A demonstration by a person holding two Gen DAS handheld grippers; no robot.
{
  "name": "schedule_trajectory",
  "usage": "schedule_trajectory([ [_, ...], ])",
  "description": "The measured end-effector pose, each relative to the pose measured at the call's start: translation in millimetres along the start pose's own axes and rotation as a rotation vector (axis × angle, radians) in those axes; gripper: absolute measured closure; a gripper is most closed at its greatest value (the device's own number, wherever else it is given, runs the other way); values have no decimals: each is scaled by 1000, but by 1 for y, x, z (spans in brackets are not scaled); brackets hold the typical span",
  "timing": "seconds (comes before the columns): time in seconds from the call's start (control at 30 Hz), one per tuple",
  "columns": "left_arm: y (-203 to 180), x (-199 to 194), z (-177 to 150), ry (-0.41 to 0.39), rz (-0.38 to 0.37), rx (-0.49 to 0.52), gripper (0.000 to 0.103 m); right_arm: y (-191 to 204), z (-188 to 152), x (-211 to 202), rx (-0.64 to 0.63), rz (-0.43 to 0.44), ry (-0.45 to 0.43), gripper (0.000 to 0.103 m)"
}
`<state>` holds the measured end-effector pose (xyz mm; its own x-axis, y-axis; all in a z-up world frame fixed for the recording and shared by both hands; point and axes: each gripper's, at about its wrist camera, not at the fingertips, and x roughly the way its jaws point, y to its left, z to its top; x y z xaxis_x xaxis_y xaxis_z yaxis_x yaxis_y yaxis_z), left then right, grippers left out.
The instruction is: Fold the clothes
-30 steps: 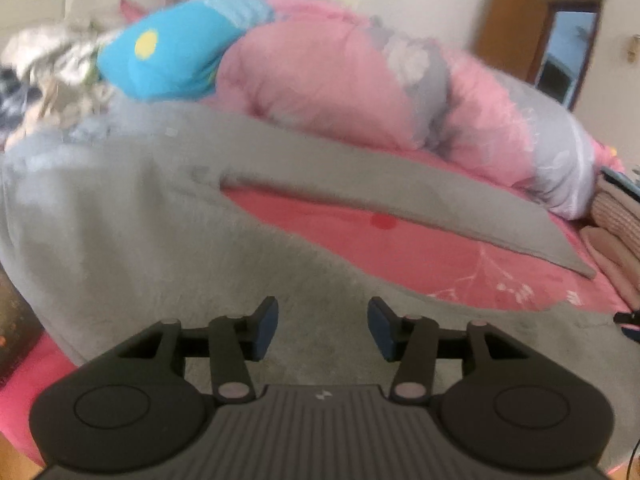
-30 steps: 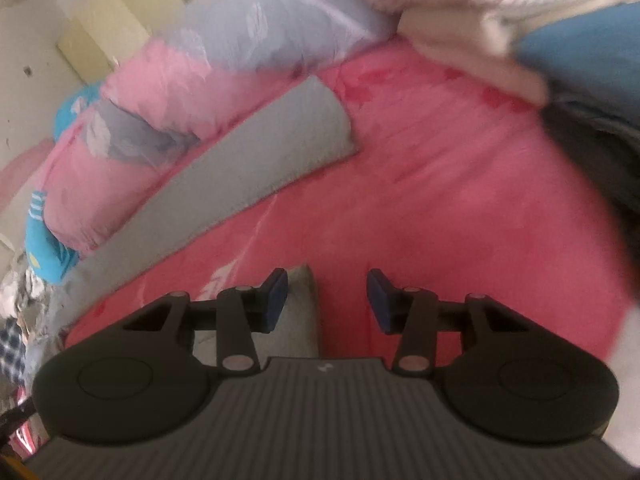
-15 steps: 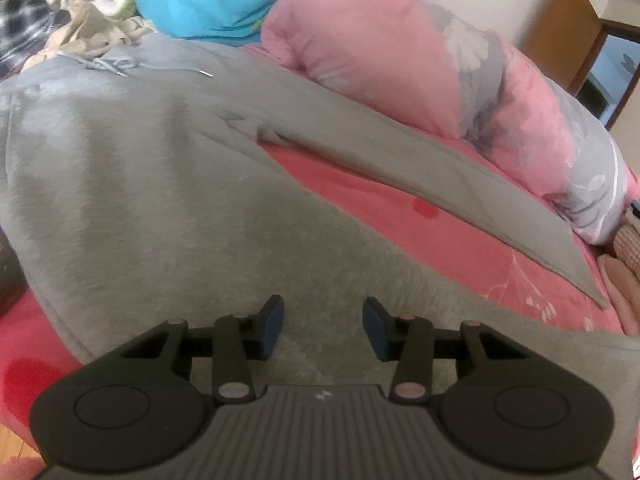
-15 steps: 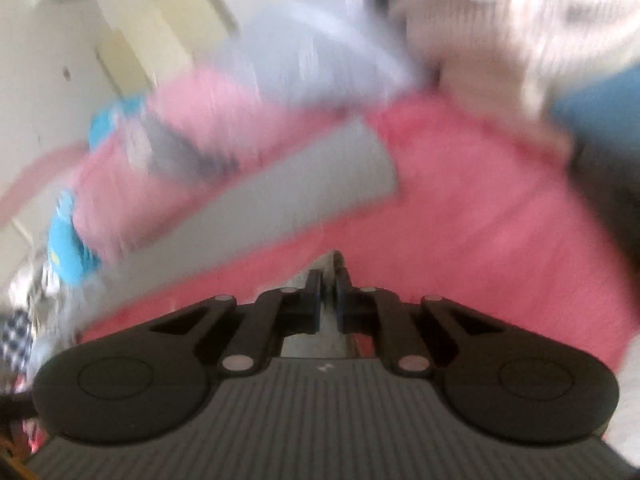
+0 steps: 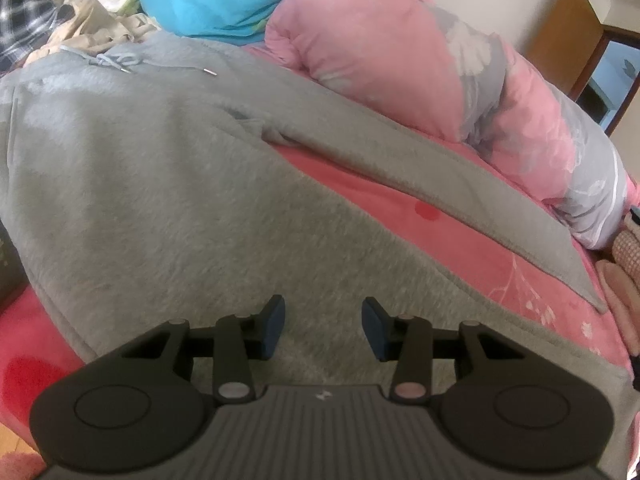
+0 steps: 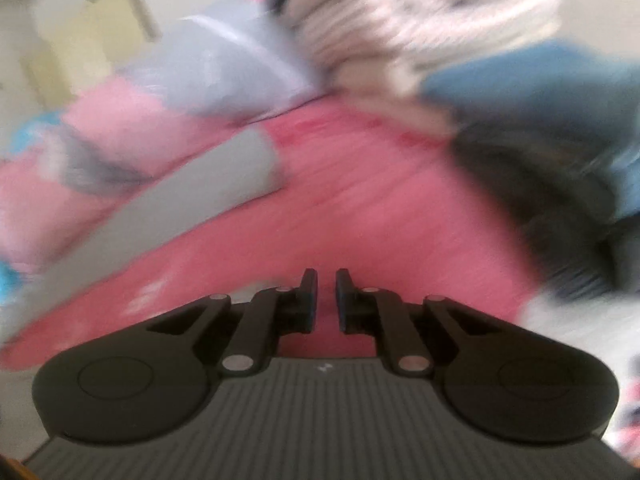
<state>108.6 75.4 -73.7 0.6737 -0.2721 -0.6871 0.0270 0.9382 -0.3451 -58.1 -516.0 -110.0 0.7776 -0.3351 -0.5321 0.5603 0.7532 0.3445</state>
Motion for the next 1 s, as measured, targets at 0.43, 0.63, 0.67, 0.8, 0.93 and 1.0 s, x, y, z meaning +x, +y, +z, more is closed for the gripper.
schedule_trajectory([
  [0.43,32,-7,3,-61,-72,-161,57,248,7,27,-357,655,267,75],
  [0.63,41,-1,5,-53,-110,-176,54,416,-45,68,-576,901,537,73],
  [0.67,42,0,5,-53,-119,-177,54,439,-55,76,-606,921,576,73],
  [0.8,51,4,5,-53,-156,-194,54,499,-94,110,-675,920,723,73],
  [0.93,58,8,5,-51,-187,-213,54,531,-121,119,-742,939,808,72],
  [1.0,60,9,5,-50,-200,-221,54,537,-122,114,-773,960,802,72],
])
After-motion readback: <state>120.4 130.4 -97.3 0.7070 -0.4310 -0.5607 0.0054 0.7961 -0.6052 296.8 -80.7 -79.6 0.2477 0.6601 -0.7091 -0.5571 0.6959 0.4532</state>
